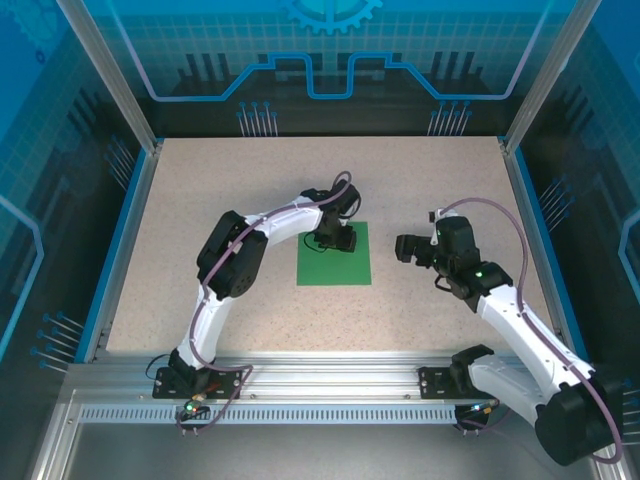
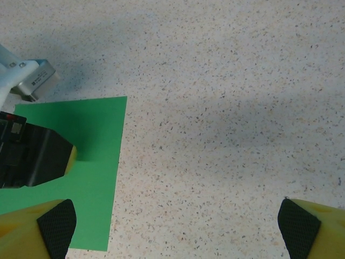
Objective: Fold a paper plane with a square sheet of paper (fold left side to right side)
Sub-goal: Move the square sheet of paper to the center of the table, then pick up the square sheet of paper from the center of the table.
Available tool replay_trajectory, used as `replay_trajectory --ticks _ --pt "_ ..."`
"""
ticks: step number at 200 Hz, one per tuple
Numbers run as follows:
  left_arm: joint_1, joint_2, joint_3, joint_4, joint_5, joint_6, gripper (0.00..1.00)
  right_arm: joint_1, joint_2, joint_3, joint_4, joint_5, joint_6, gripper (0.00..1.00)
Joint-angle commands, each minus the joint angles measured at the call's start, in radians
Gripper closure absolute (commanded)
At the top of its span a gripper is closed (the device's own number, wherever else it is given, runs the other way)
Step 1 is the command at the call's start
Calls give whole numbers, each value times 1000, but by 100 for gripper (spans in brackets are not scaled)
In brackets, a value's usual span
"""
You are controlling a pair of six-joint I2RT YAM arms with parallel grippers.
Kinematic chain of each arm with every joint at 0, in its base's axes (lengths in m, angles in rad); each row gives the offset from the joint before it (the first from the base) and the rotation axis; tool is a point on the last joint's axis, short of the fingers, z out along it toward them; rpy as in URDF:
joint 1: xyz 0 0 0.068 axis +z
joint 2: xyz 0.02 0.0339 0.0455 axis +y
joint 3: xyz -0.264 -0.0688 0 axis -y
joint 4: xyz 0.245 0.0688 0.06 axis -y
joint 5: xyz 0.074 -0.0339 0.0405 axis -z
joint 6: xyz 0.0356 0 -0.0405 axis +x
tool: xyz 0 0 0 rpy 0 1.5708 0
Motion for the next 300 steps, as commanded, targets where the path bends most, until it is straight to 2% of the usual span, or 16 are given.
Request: replay_trajectory --ticks 1,26,52,73,102,131,198,252,300 --pt "30 -93 -19 -6 92 1 52 14 40 21 -18 -27 2 0" --pt "82 -241 -131 53 147 -33 44 19 133 74 -25 -48 -1 0" --pt "127 -415 -301 111 145 -61 23 30 257 137 -27 -68 -10 0" --pt "150 -528 -437 140 163 -89 17 43 365 197 -17 -81 -25 0" --pt "154 -606 -599 202 246 -152 18 71 525 305 1 -102 -45 0" --pt "156 -601 -701 296 299 -220 23 95 702 429 -7 -129 -51 0" --pt "153 -462 -697 362 340 -272 35 153 1002 672 -67 -162 -49 0" --pt "150 -400 -698 353 331 -271 40 175 1095 727 -109 -184 -57 1" --pt "151 -388 -699 341 306 -263 42 189 1078 691 -119 -259 -48 10"
